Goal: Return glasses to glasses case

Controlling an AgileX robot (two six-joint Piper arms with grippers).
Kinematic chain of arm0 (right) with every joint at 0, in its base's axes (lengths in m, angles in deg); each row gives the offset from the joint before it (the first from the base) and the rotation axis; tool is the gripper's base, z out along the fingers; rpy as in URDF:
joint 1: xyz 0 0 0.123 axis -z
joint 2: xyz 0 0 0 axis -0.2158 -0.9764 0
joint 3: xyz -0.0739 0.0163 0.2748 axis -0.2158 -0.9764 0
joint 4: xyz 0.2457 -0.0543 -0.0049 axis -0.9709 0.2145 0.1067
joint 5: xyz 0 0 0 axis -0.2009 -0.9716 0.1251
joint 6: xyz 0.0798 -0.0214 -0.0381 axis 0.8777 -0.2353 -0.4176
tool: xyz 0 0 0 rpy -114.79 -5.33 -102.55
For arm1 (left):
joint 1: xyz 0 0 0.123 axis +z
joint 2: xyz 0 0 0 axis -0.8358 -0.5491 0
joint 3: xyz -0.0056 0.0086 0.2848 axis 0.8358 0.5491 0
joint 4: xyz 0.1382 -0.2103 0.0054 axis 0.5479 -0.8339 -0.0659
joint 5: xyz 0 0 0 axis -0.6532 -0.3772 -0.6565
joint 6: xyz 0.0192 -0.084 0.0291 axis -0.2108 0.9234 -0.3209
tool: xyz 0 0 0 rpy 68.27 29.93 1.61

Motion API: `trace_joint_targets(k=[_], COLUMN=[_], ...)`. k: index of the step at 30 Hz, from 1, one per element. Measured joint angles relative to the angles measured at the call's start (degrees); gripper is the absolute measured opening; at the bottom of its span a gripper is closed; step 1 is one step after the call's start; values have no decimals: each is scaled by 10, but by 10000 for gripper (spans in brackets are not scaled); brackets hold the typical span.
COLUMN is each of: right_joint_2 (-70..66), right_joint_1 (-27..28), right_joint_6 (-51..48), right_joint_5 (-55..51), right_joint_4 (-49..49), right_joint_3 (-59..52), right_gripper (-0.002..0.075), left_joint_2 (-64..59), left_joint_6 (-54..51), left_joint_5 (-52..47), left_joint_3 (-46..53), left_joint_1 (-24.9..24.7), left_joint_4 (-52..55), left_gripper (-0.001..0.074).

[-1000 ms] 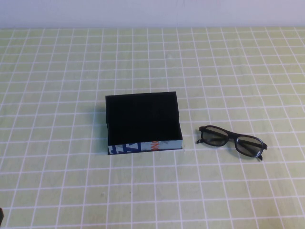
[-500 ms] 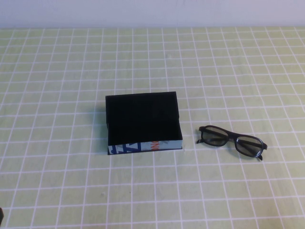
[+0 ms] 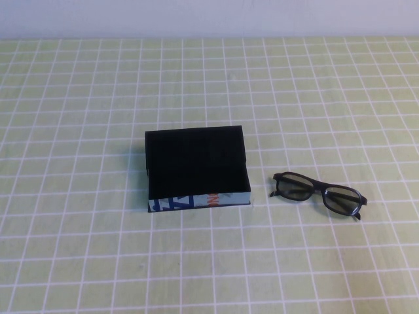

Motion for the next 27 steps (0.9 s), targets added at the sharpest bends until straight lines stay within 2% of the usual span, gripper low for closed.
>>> trace_joint_targets(k=[5, 8, 16, 21, 25, 27], right_joint_2=[0, 0, 0, 0, 0, 0], right_joint_1=[0, 0, 0, 0, 0, 0], right_joint_6=[0, 0, 0, 23, 86, 123], right_joint_5=[110, 131, 149, 210, 284, 319], right_joint_4=[-4, -6, -7, -8, -4, 14], right_joint_3=[0, 0, 0, 0, 0, 0], right_gripper=[-18, -18, -18, -18, -18, -18], left_joint_2=[0, 0, 0, 0, 0, 0], left_joint_6=[0, 0, 0, 5, 99, 164], left_joint_5=[120, 165, 168, 175, 261, 343], left_joint_3=[0, 0, 0, 0, 1, 1], left_joint_1=[0, 0, 0, 0, 0, 0], left_joint_4=[0, 0, 0, 0, -1, -1], left_gripper=[-4, -4, -4, -4, -4, -4])
